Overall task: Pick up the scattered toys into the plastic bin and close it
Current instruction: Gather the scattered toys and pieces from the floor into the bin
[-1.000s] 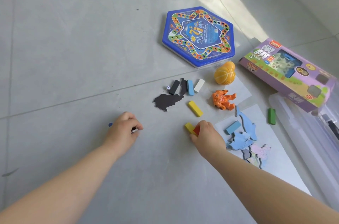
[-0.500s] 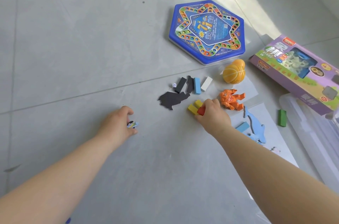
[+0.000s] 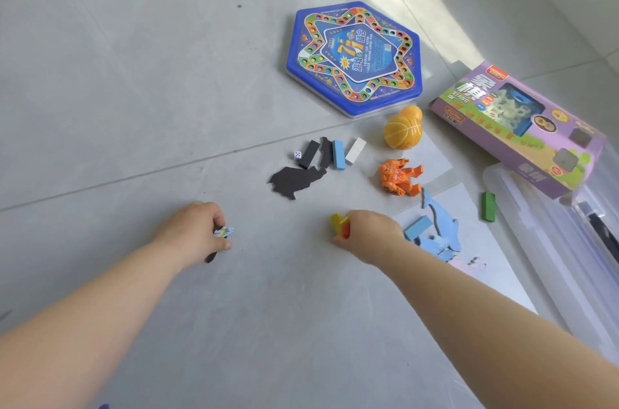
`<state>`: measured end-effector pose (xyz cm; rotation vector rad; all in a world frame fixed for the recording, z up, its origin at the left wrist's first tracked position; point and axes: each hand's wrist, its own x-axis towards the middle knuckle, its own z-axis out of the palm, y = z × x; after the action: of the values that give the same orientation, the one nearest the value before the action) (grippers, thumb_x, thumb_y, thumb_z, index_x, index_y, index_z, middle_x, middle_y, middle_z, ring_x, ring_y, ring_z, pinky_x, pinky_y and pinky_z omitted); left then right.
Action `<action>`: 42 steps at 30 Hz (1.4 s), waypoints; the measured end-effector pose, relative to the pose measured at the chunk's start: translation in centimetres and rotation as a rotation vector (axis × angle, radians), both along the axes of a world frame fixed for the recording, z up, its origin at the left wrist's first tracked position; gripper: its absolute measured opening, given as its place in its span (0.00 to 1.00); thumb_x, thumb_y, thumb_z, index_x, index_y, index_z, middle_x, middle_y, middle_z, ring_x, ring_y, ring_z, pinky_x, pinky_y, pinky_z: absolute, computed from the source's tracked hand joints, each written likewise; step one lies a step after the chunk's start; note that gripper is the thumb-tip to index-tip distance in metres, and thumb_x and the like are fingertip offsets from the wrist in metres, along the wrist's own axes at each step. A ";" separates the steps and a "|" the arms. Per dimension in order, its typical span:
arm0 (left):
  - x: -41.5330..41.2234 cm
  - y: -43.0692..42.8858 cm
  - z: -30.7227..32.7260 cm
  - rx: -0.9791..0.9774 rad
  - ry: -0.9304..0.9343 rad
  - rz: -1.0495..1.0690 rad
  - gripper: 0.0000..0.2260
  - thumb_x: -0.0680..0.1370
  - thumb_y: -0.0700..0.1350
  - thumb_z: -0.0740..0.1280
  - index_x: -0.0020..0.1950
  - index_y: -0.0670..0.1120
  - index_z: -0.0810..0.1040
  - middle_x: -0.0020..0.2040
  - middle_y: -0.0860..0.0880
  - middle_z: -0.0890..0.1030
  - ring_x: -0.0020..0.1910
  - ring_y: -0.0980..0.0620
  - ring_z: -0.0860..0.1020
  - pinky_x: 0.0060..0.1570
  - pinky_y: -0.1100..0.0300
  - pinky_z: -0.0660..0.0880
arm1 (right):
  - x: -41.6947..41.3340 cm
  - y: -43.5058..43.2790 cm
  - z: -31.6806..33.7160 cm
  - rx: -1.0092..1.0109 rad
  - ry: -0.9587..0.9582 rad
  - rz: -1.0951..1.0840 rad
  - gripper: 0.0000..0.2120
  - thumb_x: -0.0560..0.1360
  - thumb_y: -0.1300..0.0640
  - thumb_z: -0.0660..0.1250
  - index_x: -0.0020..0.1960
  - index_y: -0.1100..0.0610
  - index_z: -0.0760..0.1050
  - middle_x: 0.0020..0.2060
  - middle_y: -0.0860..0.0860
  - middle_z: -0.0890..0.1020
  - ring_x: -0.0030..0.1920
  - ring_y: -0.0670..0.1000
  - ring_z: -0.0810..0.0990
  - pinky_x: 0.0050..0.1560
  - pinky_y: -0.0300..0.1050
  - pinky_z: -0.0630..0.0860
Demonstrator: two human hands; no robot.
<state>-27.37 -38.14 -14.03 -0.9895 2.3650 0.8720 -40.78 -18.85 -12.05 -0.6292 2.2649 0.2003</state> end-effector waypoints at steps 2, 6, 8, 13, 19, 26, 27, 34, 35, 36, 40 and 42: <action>0.3 0.0 -0.1 0.001 0.034 0.000 0.14 0.70 0.41 0.71 0.33 0.50 0.67 0.36 0.53 0.69 0.35 0.51 0.70 0.31 0.60 0.61 | 0.8 1.9 0.5 -0.026 0.002 0.018 0.11 0.78 0.48 0.57 0.50 0.56 0.68 0.44 0.51 0.70 0.44 0.53 0.69 0.41 0.43 0.67; 1.0 0.5 -0.1 -0.016 0.104 -0.039 0.14 0.71 0.39 0.70 0.33 0.47 0.65 0.37 0.50 0.71 0.33 0.52 0.71 0.30 0.60 0.62 | 0.8 7.1 2.4 -0.165 0.052 -0.165 0.18 0.77 0.49 0.59 0.33 0.52 0.57 0.33 0.49 0.67 0.38 0.52 0.68 0.36 0.43 0.64; 1.2 0.8 0.1 -0.060 0.130 -0.073 0.16 0.71 0.38 0.70 0.32 0.47 0.63 0.35 0.51 0.70 0.32 0.54 0.69 0.29 0.61 0.61 | 0.6 10.0 2.9 -0.241 0.022 -0.340 0.18 0.77 0.51 0.60 0.33 0.53 0.56 0.31 0.49 0.67 0.35 0.52 0.67 0.33 0.42 0.62; 1.1 1.7 0.5 -0.081 0.111 -0.037 0.15 0.74 0.38 0.68 0.34 0.48 0.64 0.32 0.49 0.71 0.28 0.48 0.68 0.30 0.61 0.62 | 0.1 14.6 2.8 -0.525 0.017 -0.756 0.06 0.77 0.62 0.59 0.44 0.56 0.64 0.37 0.57 0.76 0.33 0.53 0.73 0.28 0.36 0.67; -2.3 5.8 1.6 0.065 0.176 0.059 0.11 0.75 0.38 0.66 0.57 0.43 0.74 0.45 0.45 0.74 0.43 0.45 0.73 0.41 0.60 0.64 | -1.6 17.1 2.2 -0.347 0.091 -0.675 0.02 0.77 0.58 0.57 0.48 0.56 0.68 0.36 0.51 0.73 0.35 0.52 0.70 0.31 0.41 0.63; -9.9 14.9 1.8 0.279 0.186 -0.196 0.08 0.78 0.35 0.59 0.46 0.46 0.75 0.39 0.55 0.68 0.28 0.54 0.71 0.21 0.75 0.68 | -1.1 18.7 0.7 -0.305 0.089 -0.670 0.15 0.74 0.43 0.62 0.46 0.54 0.65 0.35 0.49 0.72 0.41 0.53 0.72 0.37 0.43 0.66; -10.5 16.0 1.6 0.271 0.188 -0.223 0.09 0.78 0.35 0.58 0.46 0.45 0.76 0.38 0.55 0.66 0.29 0.54 0.71 0.23 0.75 0.68 | -1.1 18.8 0.7 -0.301 0.074 -0.651 0.15 0.73 0.44 0.65 0.48 0.53 0.64 0.37 0.48 0.73 0.42 0.53 0.72 0.38 0.43 0.67; -11.1 17.8 0.9 0.015 0.154 -0.251 0.12 0.76 0.32 0.54 0.38 0.45 0.69 0.55 0.42 0.76 0.55 0.43 0.73 0.47 0.61 0.66 | -0.9 18.2 -0.1 -0.175 0.139 -0.470 0.20 0.73 0.46 0.65 0.58 0.56 0.65 0.50 0.52 0.75 0.42 0.53 0.70 0.37 0.41 0.66; -10.9 17.7 0.8 -0.021 0.148 -0.267 0.10 0.77 0.33 0.53 0.40 0.45 0.68 0.56 0.41 0.76 0.55 0.42 0.73 0.49 0.58 0.67 | -1.1 18.0 -0.1 -0.165 0.124 -0.480 0.20 0.72 0.47 0.65 0.58 0.56 0.65 0.50 0.52 0.75 0.42 0.53 0.70 0.36 0.41 0.66; -10.7 17.8 0.8 -0.045 0.140 -0.293 0.08 0.77 0.35 0.53 0.42 0.44 0.68 0.56 0.41 0.75 0.55 0.42 0.73 0.50 0.55 0.69 | -1.5 17.9 -0.1 -0.154 0.104 -0.488 0.20 0.72 0.47 0.66 0.58 0.56 0.65 0.50 0.52 0.75 0.42 0.53 0.70 0.35 0.41 0.66; -10.1 19.3 0.5 -0.086 0.078 -0.459 0.10 0.77 0.41 0.58 0.57 0.41 0.69 0.59 0.42 0.71 0.58 0.43 0.70 0.55 0.54 0.67 | -2.5 17.3 0.1 -0.072 0.073 -0.446 0.20 0.70 0.48 0.68 0.55 0.55 0.64 0.47 0.52 0.68 0.43 0.54 0.70 0.34 0.42 0.66; -10.0 20.0 0.1 -0.123 0.083 -0.532 0.16 0.76 0.48 0.61 0.62 0.44 0.66 0.61 0.46 0.69 0.62 0.46 0.68 0.59 0.57 0.65 | -2.8 17.2 0.3 -0.047 0.060 -0.432 0.23 0.70 0.47 0.68 0.58 0.56 0.65 0.46 0.52 0.65 0.43 0.54 0.70 0.37 0.44 0.67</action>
<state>-37.39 -18.14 -13.89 -0.3287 2.5887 0.5741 -43.61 -1.64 -11.76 -0.1469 2.4071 -0.0471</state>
